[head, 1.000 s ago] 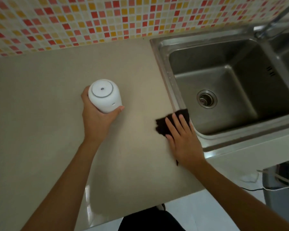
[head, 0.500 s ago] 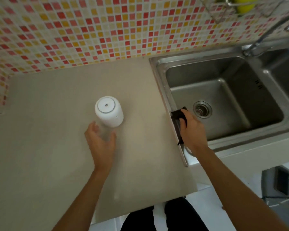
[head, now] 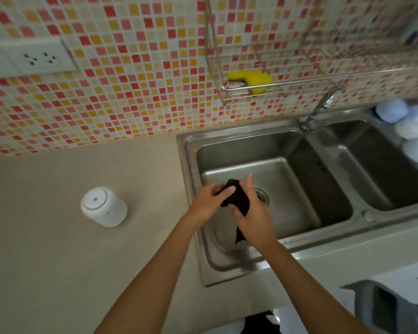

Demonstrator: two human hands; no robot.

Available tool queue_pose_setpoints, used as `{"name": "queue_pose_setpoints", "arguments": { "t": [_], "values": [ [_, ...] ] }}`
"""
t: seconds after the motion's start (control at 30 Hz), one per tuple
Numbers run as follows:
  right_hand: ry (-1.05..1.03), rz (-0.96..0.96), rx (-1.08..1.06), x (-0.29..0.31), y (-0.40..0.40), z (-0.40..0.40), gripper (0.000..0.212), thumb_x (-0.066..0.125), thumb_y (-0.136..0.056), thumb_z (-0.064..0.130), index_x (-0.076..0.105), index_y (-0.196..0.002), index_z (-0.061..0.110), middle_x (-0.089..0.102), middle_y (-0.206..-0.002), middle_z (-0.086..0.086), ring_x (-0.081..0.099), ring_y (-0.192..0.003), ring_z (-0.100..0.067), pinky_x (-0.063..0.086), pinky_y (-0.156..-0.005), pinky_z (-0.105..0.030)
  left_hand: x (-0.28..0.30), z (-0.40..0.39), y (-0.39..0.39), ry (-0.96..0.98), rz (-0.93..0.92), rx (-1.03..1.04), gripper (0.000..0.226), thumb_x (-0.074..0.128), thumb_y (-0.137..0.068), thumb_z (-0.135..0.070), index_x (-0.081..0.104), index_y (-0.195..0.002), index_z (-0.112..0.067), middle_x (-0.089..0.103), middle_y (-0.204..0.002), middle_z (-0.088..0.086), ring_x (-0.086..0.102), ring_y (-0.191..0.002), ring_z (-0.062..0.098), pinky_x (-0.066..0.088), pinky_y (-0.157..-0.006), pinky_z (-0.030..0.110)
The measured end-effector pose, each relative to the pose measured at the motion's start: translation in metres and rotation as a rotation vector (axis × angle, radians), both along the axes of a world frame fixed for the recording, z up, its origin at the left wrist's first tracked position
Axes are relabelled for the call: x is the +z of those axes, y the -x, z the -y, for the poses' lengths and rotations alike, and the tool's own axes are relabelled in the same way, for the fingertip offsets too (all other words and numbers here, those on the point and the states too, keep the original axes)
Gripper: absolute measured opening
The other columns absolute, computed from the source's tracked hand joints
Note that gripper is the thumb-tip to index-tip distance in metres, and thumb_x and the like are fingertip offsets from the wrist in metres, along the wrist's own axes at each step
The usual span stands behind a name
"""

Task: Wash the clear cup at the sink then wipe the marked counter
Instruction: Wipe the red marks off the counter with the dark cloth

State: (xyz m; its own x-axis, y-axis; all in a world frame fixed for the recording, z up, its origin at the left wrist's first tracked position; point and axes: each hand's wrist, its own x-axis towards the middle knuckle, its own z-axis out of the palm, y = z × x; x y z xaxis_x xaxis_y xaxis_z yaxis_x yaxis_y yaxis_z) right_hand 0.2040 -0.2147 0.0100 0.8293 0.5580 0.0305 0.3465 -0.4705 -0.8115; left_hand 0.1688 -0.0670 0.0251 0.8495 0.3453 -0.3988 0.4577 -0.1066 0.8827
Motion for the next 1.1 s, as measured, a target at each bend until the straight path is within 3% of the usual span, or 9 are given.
{"name": "queue_pose_setpoints", "arguments": {
  "t": [0.1, 0.2, 0.27, 0.4, 0.5, 0.63, 0.87, 1.0, 1.1],
  "values": [
    [-0.046, 0.010, 0.043, 0.015, -0.040, 0.036, 0.086, 0.065, -0.089, 0.026, 0.008, -0.153, 0.020, 0.053, -0.126, 0.010, 0.050, -0.107, 0.003, 0.037, -0.087, -0.002, 0.020, 0.023, -0.038, -0.026, 0.069, -0.048, 0.037, 0.067, -0.088, -0.034, 0.069, -0.102, 0.000, 0.071, -0.098, 0.021, 0.068, -0.089, 0.028, 0.051, -0.089, 0.043],
    [-0.173, -0.191, 0.095, 0.033, -0.079, 0.070, 0.085, 0.065, -0.087, 0.037, 0.012, -0.153, 0.029, 0.043, -0.133, 0.022, 0.043, -0.116, 0.014, 0.038, -0.095, -0.012, 0.046, 0.051, -0.070, -0.080, 0.168, -0.121, 0.020, 0.063, -0.092, -0.023, 0.071, -0.100, -0.006, 0.072, -0.089, 0.008, 0.067, -0.079, 0.010, 0.052, -0.070, 0.019],
    [-0.325, -0.395, 0.067, 0.042, -0.109, 0.087, 0.074, 0.060, -0.092, 0.031, 0.016, -0.150, 0.036, 0.041, -0.133, 0.024, 0.040, -0.118, 0.019, 0.038, -0.099, -0.016, 0.061, 0.067, -0.092, -0.173, 0.192, -0.218, 0.015, 0.062, -0.092, -0.024, 0.071, -0.095, -0.012, 0.070, -0.083, -0.002, 0.065, -0.076, 0.003, 0.048, -0.069, 0.014],
    [-0.367, -0.657, 0.067, 0.064, -0.172, 0.118, 0.053, 0.065, -0.090, 0.021, 0.046, -0.138, 0.032, 0.061, -0.127, -0.002, 0.059, -0.117, -0.015, 0.042, -0.106, -0.040, 0.087, 0.092, -0.127, -0.370, 0.253, -0.309, 0.016, 0.062, -0.092, -0.028, 0.070, -0.101, -0.017, 0.070, -0.094, -0.007, 0.065, -0.089, 0.002, 0.049, -0.080, 0.021],
    [-0.414, -0.628, 0.165, 0.097, -0.201, 0.132, 0.030, 0.065, -0.088, 0.017, 0.065, -0.118, 0.024, 0.071, -0.106, -0.004, 0.066, -0.104, -0.019, 0.050, -0.095, -0.038, 0.112, 0.100, -0.145, -0.446, 0.318, -0.248, 0.009, 0.063, -0.091, -0.027, 0.068, -0.096, -0.021, 0.068, -0.092, -0.014, 0.061, -0.086, -0.008, 0.046, -0.075, 0.011],
    [-0.526, -0.593, 0.207, 0.140, -0.237, 0.129, 0.027, 0.064, -0.086, 0.005, 0.066, -0.110, 0.018, 0.067, -0.111, -0.008, 0.063, -0.108, -0.025, 0.052, -0.090, -0.043, 0.156, 0.097, -0.170, -0.585, 0.421, -0.177, 0.011, 0.062, -0.092, -0.025, 0.062, -0.083, -0.032, 0.062, -0.079, -0.017, 0.058, -0.075, -0.005, 0.039, -0.067, 0.010],
    [-0.531, -0.135, 0.121, 0.222, -0.315, 0.078, 0.035, 0.078, -0.077, 0.015, 0.066, -0.104, 0.035, 0.063, -0.110, 0.012, 0.061, -0.106, -0.008, 0.053, -0.090, -0.035, 0.224, 0.054, -0.222, -0.605, 0.508, 0.032, 0.024, 0.065, -0.090, -0.026, 0.065, -0.111, -0.015, 0.065, -0.106, -0.005, 0.061, -0.099, 0.005, 0.050, -0.082, 0.017],
    [-0.437, -0.084, 0.133, 0.234, -0.358, 0.033, 0.033, 0.078, -0.075, 0.012, 0.067, -0.103, 0.027, 0.064, -0.109, 0.009, 0.060, -0.105, -0.011, 0.053, -0.093, -0.039, 0.233, 0.025, -0.258, -0.665, 0.440, 0.091, 0.016, 0.066, -0.089, -0.024, 0.065, -0.105, -0.018, 0.063, -0.099, -0.008, 0.059, -0.092, 0.006, 0.045, -0.076, 0.012],
    [-0.340, -0.086, 0.153, 0.224, -0.381, 0.006, 0.026, 0.078, -0.075, 0.008, 0.067, -0.095, 0.020, 0.064, -0.102, 0.009, 0.061, -0.104, -0.012, 0.049, -0.096, -0.033, 0.222, 0.004, -0.283, -0.671, 0.360, 0.113, 0.023, 0.068, -0.088, -0.021, 0.067, -0.108, -0.010, 0.064, -0.103, 0.000, 0.060, -0.097, 0.014, 0.044, -0.083, 0.024]
  ]
}}
